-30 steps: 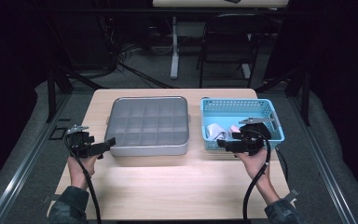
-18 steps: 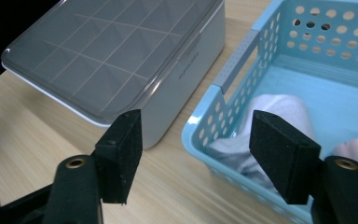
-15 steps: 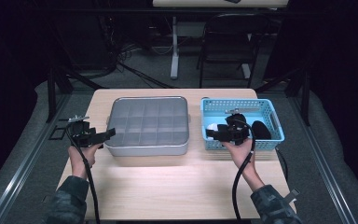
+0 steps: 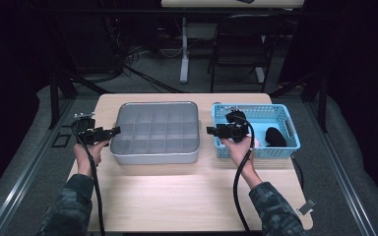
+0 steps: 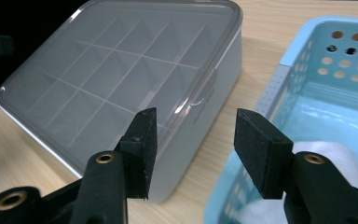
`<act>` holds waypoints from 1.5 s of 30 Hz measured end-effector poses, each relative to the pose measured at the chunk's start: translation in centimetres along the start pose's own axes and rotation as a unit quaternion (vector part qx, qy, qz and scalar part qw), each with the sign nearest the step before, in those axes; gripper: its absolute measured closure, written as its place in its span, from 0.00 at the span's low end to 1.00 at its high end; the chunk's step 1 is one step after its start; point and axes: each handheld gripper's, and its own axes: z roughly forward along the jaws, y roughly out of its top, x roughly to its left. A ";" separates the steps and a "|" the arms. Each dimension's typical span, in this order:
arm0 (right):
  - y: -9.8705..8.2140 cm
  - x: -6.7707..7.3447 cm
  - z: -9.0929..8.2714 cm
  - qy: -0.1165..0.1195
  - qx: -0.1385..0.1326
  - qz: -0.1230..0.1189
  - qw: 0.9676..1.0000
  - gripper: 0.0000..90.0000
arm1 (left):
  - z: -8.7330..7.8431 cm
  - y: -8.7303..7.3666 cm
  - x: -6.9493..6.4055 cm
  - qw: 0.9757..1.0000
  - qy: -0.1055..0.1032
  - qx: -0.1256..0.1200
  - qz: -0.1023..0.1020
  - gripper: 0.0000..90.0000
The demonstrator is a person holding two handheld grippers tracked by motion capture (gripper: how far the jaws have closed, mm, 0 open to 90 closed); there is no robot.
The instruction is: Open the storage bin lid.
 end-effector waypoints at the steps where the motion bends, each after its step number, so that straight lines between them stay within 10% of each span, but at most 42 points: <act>1: 0.1 0.0 0.2 0.003 -0.001 0.006 1.000 0.56 | 0.2 0.1 0.1 1.000 -0.004 0.003 -0.002 0.25; 23: 1.2 -0.7 6.2 0.010 0.026 0.079 0.997 0.67 | 2.8 0.7 0.7 0.999 0.002 0.025 -0.020 0.50; 45: 1.7 -0.7 7.4 0.002 0.058 0.081 0.995 0.68 | 3.2 0.8 0.8 0.999 0.002 0.036 -0.026 0.58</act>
